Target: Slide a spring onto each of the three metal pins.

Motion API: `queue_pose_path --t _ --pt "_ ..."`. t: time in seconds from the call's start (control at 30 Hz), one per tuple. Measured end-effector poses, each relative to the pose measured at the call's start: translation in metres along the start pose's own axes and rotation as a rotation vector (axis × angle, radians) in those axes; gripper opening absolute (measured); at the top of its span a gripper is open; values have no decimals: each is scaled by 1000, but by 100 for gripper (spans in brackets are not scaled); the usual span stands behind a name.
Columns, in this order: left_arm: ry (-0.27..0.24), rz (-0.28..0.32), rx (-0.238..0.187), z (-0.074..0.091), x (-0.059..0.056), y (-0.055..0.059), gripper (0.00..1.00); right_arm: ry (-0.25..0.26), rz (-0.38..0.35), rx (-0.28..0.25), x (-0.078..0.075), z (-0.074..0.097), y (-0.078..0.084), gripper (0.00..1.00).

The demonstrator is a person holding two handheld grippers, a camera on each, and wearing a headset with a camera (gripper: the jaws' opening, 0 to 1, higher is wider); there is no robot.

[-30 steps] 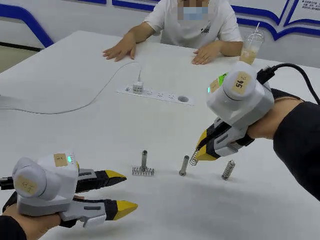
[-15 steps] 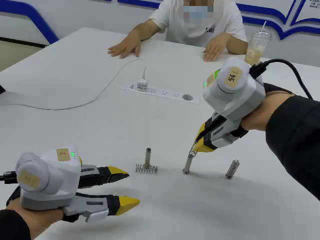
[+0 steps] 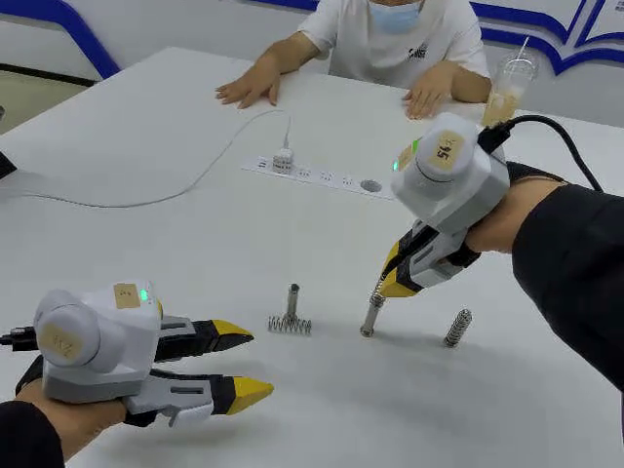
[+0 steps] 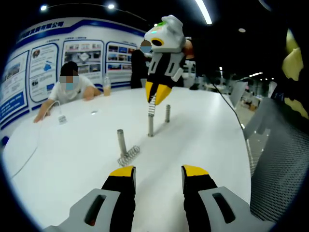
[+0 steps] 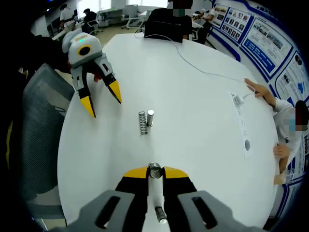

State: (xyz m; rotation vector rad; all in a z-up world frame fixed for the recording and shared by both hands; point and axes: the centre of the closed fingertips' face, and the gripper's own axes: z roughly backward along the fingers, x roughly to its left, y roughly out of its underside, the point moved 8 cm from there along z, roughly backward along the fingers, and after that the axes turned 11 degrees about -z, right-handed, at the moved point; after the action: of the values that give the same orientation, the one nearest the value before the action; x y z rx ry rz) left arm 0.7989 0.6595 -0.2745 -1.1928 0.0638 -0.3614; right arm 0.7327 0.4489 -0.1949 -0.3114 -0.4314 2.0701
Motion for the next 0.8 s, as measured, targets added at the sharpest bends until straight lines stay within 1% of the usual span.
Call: queue_pose_path --t 0.4,0.57,0.8 --pt "-1 2 3 0 0 1 39 -10 -6 27 -3 -17 3 12" --pt "-2 3 5 1 1 1 39 -15 -18 34 -6 -25 6 12" --pt "0 3 8 0 0 1 39 -12 -19 61 -7 -36 12 12"
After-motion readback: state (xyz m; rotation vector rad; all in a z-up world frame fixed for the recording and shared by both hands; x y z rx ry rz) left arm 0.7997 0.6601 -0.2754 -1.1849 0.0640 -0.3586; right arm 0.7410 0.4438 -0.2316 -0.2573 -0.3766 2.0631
